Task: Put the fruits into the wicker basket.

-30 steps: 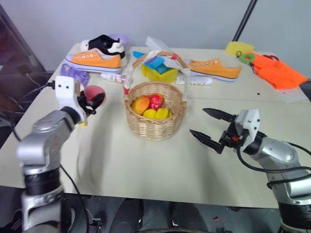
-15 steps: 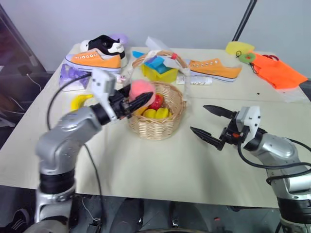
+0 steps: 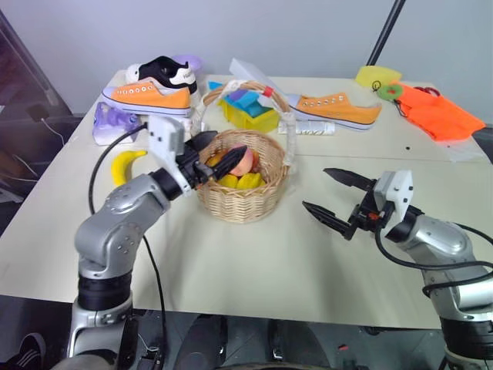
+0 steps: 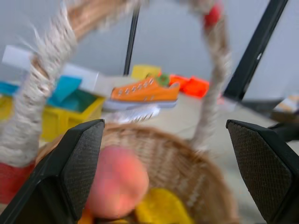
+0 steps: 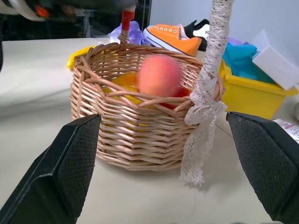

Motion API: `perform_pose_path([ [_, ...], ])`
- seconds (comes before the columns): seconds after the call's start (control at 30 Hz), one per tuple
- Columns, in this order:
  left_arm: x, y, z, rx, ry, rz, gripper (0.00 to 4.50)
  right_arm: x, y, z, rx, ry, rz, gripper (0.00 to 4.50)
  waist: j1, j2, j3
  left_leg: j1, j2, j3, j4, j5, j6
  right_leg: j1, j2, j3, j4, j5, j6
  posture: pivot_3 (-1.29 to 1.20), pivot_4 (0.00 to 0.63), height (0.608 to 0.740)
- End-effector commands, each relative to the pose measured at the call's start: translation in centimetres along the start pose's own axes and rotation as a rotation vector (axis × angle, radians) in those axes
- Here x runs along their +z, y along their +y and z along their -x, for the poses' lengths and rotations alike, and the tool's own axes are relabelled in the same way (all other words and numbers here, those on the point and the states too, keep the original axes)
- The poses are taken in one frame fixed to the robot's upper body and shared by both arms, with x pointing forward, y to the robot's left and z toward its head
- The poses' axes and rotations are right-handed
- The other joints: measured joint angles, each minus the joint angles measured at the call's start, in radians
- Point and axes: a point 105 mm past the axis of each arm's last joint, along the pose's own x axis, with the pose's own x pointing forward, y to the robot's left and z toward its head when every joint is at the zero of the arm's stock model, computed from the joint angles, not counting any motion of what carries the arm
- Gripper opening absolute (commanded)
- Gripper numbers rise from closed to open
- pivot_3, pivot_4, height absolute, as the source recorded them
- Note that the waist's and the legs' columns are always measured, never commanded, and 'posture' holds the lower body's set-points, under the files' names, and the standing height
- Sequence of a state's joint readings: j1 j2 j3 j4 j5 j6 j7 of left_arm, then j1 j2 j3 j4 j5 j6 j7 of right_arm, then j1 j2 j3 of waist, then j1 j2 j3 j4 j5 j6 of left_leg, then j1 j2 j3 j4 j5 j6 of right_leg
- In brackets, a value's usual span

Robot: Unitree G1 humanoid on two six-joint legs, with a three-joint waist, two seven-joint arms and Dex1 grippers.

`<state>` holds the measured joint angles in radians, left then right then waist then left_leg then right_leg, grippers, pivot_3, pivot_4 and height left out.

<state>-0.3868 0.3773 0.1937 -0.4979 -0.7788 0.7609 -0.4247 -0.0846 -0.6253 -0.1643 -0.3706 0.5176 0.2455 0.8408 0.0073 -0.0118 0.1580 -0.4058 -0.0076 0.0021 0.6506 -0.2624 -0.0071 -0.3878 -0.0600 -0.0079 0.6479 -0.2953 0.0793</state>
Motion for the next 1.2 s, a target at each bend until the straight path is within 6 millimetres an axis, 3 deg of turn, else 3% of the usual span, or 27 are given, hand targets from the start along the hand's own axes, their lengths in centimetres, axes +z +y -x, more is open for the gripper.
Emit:
perform_pose_path([
  [0.03, 2.4, -0.2, 3.7, -0.003, -0.050, -0.053, 4.43, 1.2, 0.2, -0.2, 0.029, -0.043, 0.029, 4.50, -0.005, 0.000, 0.000, 0.000, 0.000, 0.000, 0.000, 0.000, 0.000, 0.000, 0.000, 0.000, 0.000, 0.000, 0.000, 0.00, 0.150, 0.740],
  [0.13, 2.6, 2.3, 7.2, 0.115, -0.008, -0.096, 4.43, 1.3, 0.5, -0.3, 0.059, -0.041, 0.029, 4.50, -0.005, 0.000, 0.000, 0.001, 0.000, 0.000, -0.001, 0.000, 0.000, 0.000, 0.000, 0.000, 0.000, 0.000, -0.001, 0.00, 0.150, 0.740],
  [0.33, 1.5, 9.6, 12.8, 0.597, 0.054, -0.172, 4.43, 1.8, 1.6, -1.1, 0.141, -0.059, 0.045, 4.50, 0.006, 0.000, 0.000, 0.002, 0.000, 0.000, -0.001, 0.000, 0.000, 0.002, -0.001, 0.000, -0.001, -0.002, -0.004, 0.00, 0.150, 0.740],
  [0.5, 1.1, 10.9, 14.8, 0.811, -0.027, -0.194, 4.43, 1.8, 1.6, -1.5, 0.153, -0.064, 0.048, 4.50, 0.006, -0.002, 0.000, 0.000, 0.000, 0.000, -0.001, 0.000, 0.000, 0.000, -0.002, 0.000, -0.002, -0.002, -0.003, 0.00, 0.150, 0.740],
  [0.6, -0.6, 12.4, 16.1, 0.948, 0.062, -0.201, 4.43, 1.7, 1.6, -1.5, 0.160, -0.059, 0.055, 4.50, 0.005, -0.002, 0.000, -0.001, 0.000, 0.000, -0.001, 0.000, 0.000, -0.001, -0.002, 0.000, -0.002, -0.002, -0.003, 0.00, 0.150, 0.740],
  [0.7, 0.3, 13.7, 16.1, 0.998, 0.055, -0.191, 4.43, 2.0, 1.6, -1.9, 0.167, -0.069, 0.053, 4.50, 0.004, -0.002, 0.000, 0.000, 0.000, 0.000, -0.001, 0.000, 0.000, -0.001, -0.002, 0.000, -0.001, -0.001, -0.001, 0.00, 0.150, 0.740],
  [0.83, 0.1, 16.3, 16.5, 1.101, 0.187, -0.136, 4.43, 2.0, 1.8, -2.1, 0.173, -0.067, 0.057, 4.50, 0.004, -0.002, 0.000, 0.000, 0.000, 0.000, -0.001, 0.000, 0.000, -0.002, -0.002, 0.000, -0.001, -0.001, -0.001, 0.00, 0.150, 0.740],
  [0.97, -1.3, 17.8, 14.1, 0.999, 0.377, -0.040, 4.43, 1.8, 2.0, -2.4, 0.172, -0.066, 0.055, 4.50, 0.006, -0.003, 0.000, -0.001, 0.000, 0.000, -0.001, 0.000, 0.000, -0.002, -0.002, 0.000, -0.001, 0.000, -0.001, 0.00, 0.150, 0.740],
  [1.1, -1.7, 19.6, 13.2, 1.001, 0.397, -0.043, 4.43, 2.0, 2.1, -2.6, 0.167, -0.072, 0.059, 4.50, 0.003, -0.003, 0.000, -0.001, -0.001, 0.000, -0.001, 0.000, 0.000, -0.002, -0.003, 0.000, -0.001, 0.000, 0.000, 0.00, 0.150, 0.740],
  [1.2, -3.3, 19.3, 11.2, 0.915, 0.434, 0.025, 4.43, 2.0, 2.2, -2.6, 0.155, -0.072, 0.056, 4.50, 0.001, -0.003, 0.000, -0.001, 0.000, 0.000, -0.002, 0.000, -0.001, -0.003, -0.003, 0.000, -0.001, 0.000, 0.000, 0.00, 0.150, 0.740],
])
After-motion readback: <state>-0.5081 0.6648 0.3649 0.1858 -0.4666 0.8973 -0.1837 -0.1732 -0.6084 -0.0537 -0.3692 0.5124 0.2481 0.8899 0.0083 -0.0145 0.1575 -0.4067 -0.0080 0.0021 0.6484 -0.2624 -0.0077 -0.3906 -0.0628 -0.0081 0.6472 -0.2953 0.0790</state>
